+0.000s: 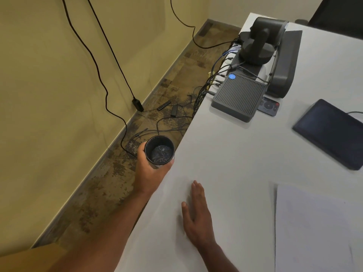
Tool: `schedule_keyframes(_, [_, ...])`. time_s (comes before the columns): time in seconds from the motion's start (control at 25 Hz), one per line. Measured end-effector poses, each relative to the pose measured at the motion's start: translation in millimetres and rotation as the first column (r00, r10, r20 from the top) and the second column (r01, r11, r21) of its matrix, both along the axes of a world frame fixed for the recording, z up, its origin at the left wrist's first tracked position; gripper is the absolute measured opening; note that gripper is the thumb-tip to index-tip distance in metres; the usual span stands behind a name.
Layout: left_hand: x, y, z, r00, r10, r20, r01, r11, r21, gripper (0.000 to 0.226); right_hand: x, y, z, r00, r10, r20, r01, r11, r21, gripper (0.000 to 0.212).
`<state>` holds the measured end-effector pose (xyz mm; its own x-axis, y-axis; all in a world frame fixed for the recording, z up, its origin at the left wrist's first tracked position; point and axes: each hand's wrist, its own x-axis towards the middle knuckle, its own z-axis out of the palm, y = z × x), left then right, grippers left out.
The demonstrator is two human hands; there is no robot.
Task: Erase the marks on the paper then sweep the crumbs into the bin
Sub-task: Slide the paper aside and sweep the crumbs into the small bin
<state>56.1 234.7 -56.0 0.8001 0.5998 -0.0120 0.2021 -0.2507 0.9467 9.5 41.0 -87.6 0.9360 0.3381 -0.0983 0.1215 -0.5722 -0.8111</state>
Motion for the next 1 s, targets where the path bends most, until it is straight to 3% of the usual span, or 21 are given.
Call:
schedule_keyframes(0.28, [46,-71,18,0.985,-0.172,0.004,0.172,0.984,-0.039,0.091,3,-40,-2,1.000,0.002,-0.005,-0.002,0.999,-0.050,0.064])
schedule_keyframes(0.44, [63,-93,11,0.982,-0.186,-0.036,0.185,0.982,-0.029,0.091,6,-72,3,0.999,-0.005,-0.049,0.002,0.998,-0.063,0.065])
schedule_keyframes(0.56, [66,-108,9,0.984,-0.166,-0.058,0.165,0.986,-0.023,0.088,12,-118,1,0.980,-0.135,0.144,0.164,0.962,-0.218,0.064])
schedule_keyframes(0.64, [64,-115,9,0.988,-0.136,-0.067,0.134,0.990,-0.031,0.088,15,-154,0,0.954,-0.224,0.199,0.289,0.864,-0.413,0.072])
schedule_keyframes(0.8, [62,-127,14,0.989,-0.110,-0.102,0.107,0.994,-0.033,0.100,1,-196,-10,0.946,-0.309,0.093,0.301,0.740,-0.602,0.083])
schedule_keyframes(0.88, [47,-142,13,0.989,-0.035,-0.140,0.035,0.999,0.000,0.105,-3,-199,-15,0.958,-0.286,0.014,0.236,0.761,-0.604,0.084])
schedule_keyframes(1.0, [5,-181,-11,0.985,0.101,-0.138,-0.083,0.988,0.127,0.085,-3,-183,-14,0.976,-0.210,-0.057,0.145,0.826,-0.545,0.080])
